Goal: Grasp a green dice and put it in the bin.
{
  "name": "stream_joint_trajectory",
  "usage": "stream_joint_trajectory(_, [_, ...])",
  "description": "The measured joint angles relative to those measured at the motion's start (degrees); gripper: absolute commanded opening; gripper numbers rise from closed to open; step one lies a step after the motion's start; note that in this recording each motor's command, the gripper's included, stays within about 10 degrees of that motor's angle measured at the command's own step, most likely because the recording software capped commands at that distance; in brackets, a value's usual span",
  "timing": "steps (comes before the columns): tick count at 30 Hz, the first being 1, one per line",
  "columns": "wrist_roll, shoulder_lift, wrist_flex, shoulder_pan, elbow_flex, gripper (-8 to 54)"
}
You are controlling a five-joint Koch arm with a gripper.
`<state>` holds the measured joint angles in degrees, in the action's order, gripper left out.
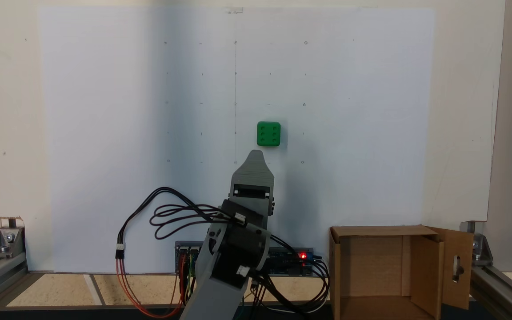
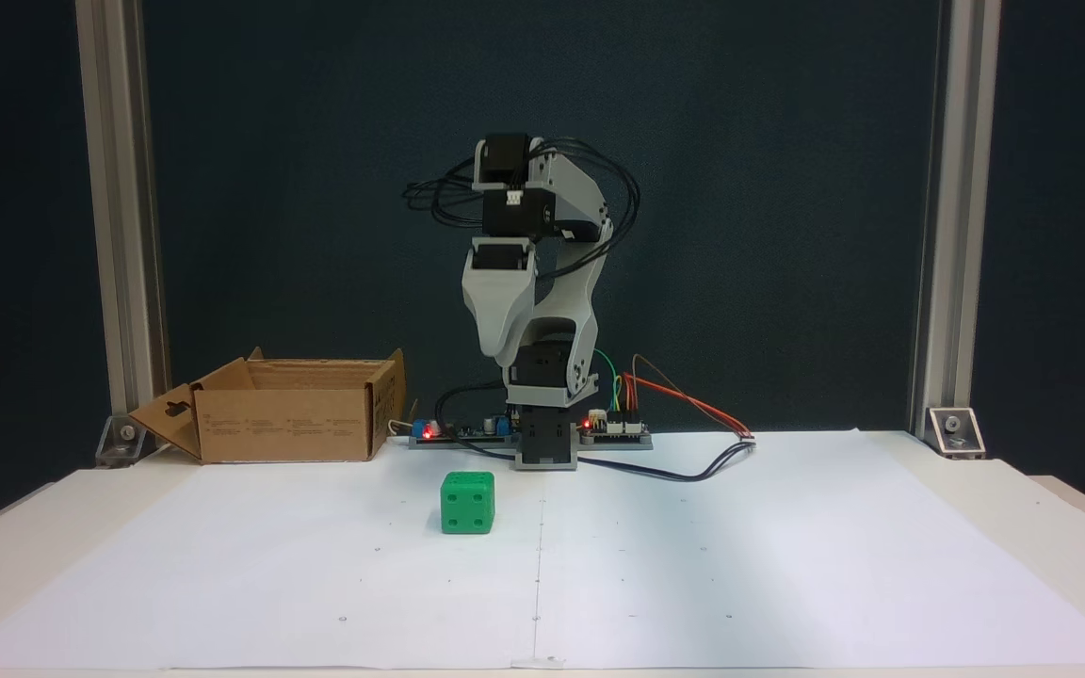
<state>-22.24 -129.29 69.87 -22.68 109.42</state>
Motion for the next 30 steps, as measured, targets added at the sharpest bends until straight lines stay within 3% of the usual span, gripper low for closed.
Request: stream_joint_trajectory(30, [-1.05, 26.54, -10.11, 1.85, -7.47, 46.7])
